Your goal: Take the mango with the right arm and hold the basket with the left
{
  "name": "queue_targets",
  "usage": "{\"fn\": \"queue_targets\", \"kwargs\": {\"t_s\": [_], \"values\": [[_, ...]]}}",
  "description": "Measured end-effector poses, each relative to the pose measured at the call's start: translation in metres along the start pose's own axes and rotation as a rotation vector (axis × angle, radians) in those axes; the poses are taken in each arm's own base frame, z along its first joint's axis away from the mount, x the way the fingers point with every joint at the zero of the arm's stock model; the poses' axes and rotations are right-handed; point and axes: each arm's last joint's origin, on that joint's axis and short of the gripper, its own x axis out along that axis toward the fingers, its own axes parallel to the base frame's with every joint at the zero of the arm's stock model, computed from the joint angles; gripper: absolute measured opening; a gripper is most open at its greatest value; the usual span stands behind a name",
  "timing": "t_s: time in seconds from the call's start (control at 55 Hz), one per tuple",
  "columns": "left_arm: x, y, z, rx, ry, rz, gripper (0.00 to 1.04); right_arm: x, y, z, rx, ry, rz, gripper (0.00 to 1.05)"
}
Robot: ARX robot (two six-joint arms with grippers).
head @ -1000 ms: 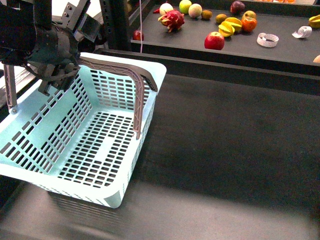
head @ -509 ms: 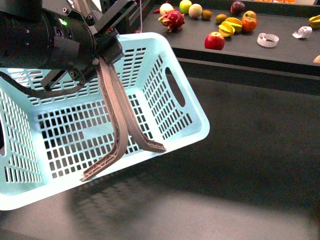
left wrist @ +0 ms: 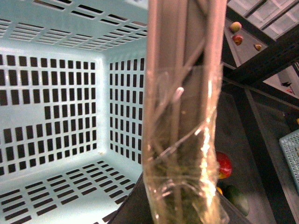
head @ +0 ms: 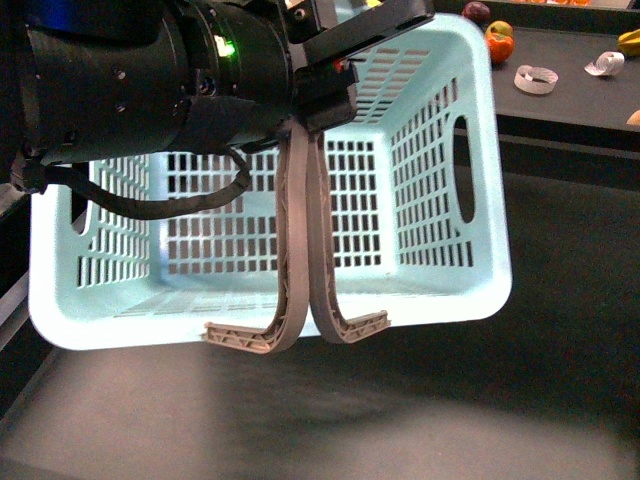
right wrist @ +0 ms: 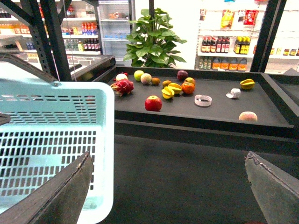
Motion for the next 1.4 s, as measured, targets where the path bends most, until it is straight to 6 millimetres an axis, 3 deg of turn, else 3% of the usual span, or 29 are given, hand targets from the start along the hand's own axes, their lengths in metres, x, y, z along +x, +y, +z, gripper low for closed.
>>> {"fn": "queue_targets", "kwargs": {"t_s": [0.418, 0.982, 1.218, 1.4], "values": [[0.005, -0.029, -0.010, 0.082, -0.008, -0.105, 0.07, 0.000, 0.000, 0.000, 0.000, 0.000, 0.000, 0.97], [0.005, -0.029, -0.010, 0.102, -0.020, -0.077, 0.07, 0.001, -0.001, -0.001, -0.028, 0.022, -0.021, 0.97], [0.005, -0.029, -0.010, 0.103, -0.018, -0.082, 0.07, 0.028, -0.022, -0.012, -0.059, 0.168, -0.038, 0.97], [0.005, -0.029, -0.010, 0.103, -0.019, -0.078, 0.07, 0.064, -0.044, -0.038, -0.034, 0.300, -0.096, 0.97]]}}
